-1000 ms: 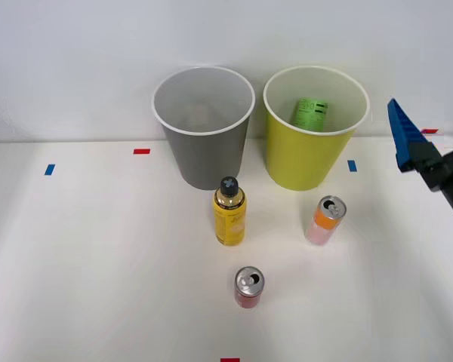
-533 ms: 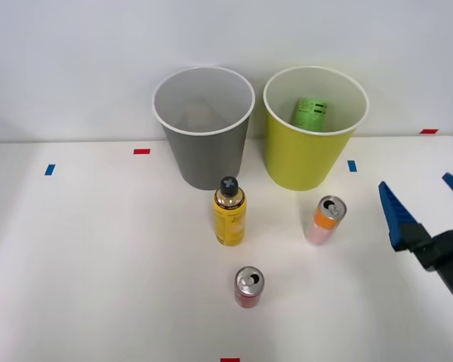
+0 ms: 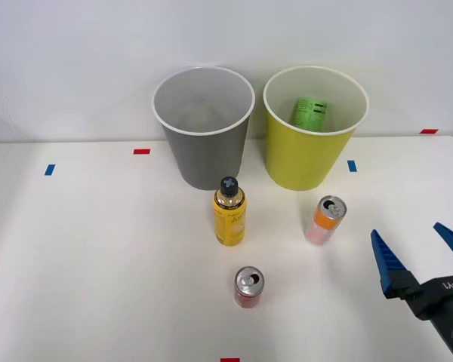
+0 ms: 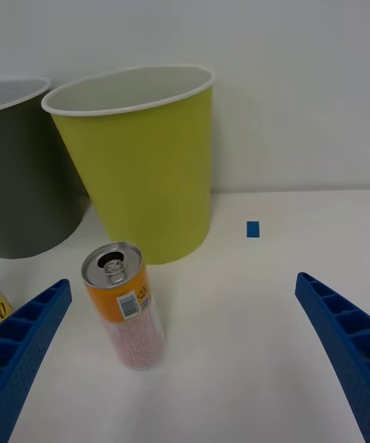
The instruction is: Put cans in the gray bin, plastic bottles in the light green bin
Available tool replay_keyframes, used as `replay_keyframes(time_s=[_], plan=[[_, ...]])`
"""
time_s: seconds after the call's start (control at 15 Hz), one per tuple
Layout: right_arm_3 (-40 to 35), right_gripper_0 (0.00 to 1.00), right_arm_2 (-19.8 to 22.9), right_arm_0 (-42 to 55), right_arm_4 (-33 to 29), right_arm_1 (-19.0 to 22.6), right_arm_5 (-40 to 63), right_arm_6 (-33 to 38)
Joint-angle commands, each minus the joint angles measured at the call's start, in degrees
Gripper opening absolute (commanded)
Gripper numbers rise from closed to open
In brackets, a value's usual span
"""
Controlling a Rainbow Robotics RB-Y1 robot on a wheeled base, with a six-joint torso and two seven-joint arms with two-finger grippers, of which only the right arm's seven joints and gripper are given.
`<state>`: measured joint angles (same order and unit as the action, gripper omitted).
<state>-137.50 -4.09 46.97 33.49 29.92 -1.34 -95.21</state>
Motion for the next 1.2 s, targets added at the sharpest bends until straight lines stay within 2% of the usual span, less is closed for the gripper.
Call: replay_keyframes(time_s=[0.07,0.2,0.47,0.67,0.93,1.2], plan=[[0.21,1.00,-1.28,1.99,-1.50,-4.17,0.11,-1.73],[3.02,1.00,-2.07,0.93,-2.29,-5.93,0.11,-2.88],[6.36,1.00,-3.74,-0.92,-4.57,-6.89,0.11,-4.81],[8.03,1.00,-4.44,-0.04,-13.98,-9.44,-1.64,-3.84],[16.65,1.00,-7.69,-1.18,-23.47,-9.35,-13.33,8.99],[22.45,1.00,-11.73,-2.32,-24.61,-5.66,-22.47,11.71]])
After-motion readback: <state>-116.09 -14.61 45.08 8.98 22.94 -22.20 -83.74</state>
